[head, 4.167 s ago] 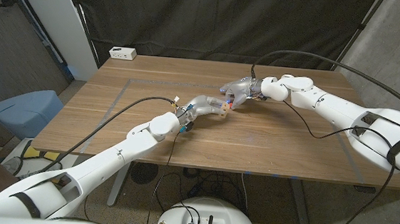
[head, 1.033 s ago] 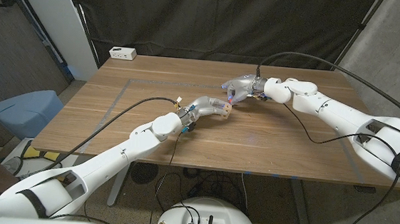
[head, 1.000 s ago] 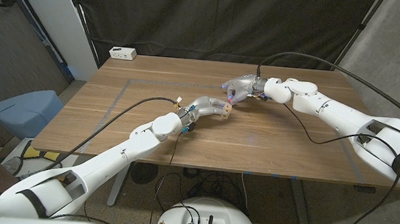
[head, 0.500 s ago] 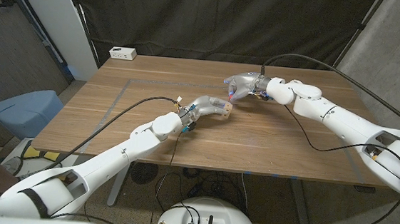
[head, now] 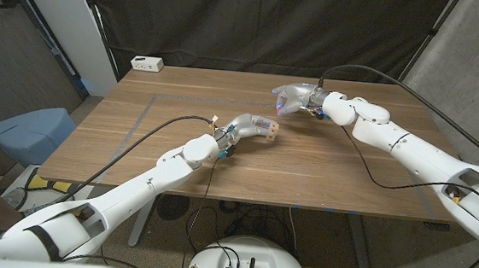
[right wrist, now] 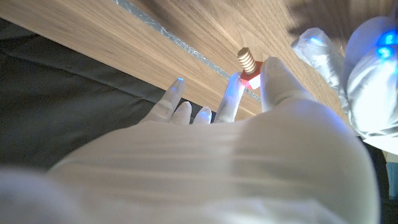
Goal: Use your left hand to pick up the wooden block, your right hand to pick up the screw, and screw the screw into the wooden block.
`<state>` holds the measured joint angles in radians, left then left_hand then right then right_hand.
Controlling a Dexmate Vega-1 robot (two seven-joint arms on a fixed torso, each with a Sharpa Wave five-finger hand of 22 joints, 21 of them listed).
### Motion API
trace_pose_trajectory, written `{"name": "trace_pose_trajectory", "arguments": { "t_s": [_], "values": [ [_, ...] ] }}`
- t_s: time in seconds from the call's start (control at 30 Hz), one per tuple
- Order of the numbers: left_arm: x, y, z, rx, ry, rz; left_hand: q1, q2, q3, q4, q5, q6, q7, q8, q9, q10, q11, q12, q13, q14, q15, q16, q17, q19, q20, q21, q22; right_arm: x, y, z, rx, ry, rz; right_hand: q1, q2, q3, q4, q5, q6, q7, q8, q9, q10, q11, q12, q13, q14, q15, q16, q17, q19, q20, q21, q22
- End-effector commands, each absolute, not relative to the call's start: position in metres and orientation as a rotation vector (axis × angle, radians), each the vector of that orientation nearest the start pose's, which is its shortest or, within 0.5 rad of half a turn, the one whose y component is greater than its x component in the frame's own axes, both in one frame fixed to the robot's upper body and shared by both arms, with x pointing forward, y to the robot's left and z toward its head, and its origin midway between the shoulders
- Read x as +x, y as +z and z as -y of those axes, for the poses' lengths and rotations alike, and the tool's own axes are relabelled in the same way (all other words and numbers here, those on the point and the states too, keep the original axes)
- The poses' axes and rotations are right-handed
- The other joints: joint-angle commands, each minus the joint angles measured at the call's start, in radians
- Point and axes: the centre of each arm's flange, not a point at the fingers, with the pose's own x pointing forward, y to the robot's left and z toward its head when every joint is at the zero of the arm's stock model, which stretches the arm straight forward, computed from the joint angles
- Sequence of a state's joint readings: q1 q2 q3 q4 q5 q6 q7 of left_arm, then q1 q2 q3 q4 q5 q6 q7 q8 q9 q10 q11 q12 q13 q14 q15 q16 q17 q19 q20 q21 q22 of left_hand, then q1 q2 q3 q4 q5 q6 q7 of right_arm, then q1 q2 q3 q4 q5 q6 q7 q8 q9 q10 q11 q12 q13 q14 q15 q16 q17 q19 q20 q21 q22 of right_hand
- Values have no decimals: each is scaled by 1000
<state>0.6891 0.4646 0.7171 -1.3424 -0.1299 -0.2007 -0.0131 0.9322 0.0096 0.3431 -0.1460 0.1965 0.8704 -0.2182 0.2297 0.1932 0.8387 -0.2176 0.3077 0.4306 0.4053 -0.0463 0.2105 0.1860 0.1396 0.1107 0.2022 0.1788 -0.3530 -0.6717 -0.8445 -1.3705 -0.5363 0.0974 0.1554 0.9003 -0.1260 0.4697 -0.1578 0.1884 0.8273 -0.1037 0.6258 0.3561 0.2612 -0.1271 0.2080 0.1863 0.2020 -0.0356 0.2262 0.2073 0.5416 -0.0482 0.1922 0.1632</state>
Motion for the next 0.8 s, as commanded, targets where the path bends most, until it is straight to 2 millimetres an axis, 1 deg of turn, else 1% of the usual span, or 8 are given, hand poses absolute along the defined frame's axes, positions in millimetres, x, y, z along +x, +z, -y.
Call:
{"name": "trace_pose_trajectory", "arguments": {
  "t_s": [0.03, 0.27, 0.47, 0.63, 0.67, 0.8],
  "values": [
    [647, -45, -111, 573, -460, 618, 0, 12, 0, 4, 7, 36, 14, 5, 4, 6, -1, -3, 2, 8, -72, 0, 3, 1, -2, 5, 6, 654, 92, 185, -1479, 168, 672, -3, 2, 1, 5, -2, 9, 2, 6, 5, 13, 6, 0, 3, 9, -85, 3, 5, 12, -92, -3, 1],
    [648, -45, -108, 554, -452, 625, 1, 12, -1, 2, 7, 36, 13, 5, 4, 6, -1, -4, 3, 8, -71, 0, 3, 1, -2, 5, 6, 649, 92, 190, -1375, 151, 692, -3, 4, 2, 5, -3, 10, 4, 9, 6, 18, 12, 0, 3, 11, -86, 3, 5, 14, -91, -3, 1],
    [647, -46, -107, 538, -445, 629, 1, 13, -1, 2, 7, 36, 14, 4, 4, 7, -1, -5, 4, 8, -72, -1, 3, 1, -2, 5, 6, 645, 92, 192, -1310, 128, 692, -4, 4, 2, 4, -4, 9, 6, 10, 7, 19, 12, -2, 3, 11, -84, 2, 6, 13, -88, -4, 1],
    [646, -47, -106, 526, -442, 634, 1, 14, -1, 2, 7, 37, 14, 4, 4, 8, -1, -6, 4, 9, -72, 0, 3, 1, -2, 5, 6, 641, 91, 195, -1246, 108, 692, -7, 6, 2, 6, -5, 8, 6, 11, 7, 18, 17, -4, 3, 13, -80, 2, 6, 14, -86, -4, 1],
    [645, -47, -105, 524, -442, 634, 2, 14, -2, 1, 7, 37, 14, 4, 4, 8, -1, -6, 4, 10, -72, 0, 3, 1, -1, 5, 6, 640, 91, 196, -1236, 104, 692, -8, 7, 2, 6, -5, 9, 8, 12, 8, 20, 22, -4, 3, 13, -80, 2, 7, 15, -85, -4, 2],
    [644, -47, -105, 517, -440, 638, 2, 13, -2, 1, 7, 37, 14, 4, 4, 10, -1, -6, 5, 10, -72, 0, 3, 1, -2, 5, 6, 637, 91, 198, -1193, 89, 694, -9, 7, 2, 7, -6, 10, 9, 14, 8, 21, 21, -5, 3, 14, -79, 2, 7, 16, -83, -4, 2]
  ]
}}
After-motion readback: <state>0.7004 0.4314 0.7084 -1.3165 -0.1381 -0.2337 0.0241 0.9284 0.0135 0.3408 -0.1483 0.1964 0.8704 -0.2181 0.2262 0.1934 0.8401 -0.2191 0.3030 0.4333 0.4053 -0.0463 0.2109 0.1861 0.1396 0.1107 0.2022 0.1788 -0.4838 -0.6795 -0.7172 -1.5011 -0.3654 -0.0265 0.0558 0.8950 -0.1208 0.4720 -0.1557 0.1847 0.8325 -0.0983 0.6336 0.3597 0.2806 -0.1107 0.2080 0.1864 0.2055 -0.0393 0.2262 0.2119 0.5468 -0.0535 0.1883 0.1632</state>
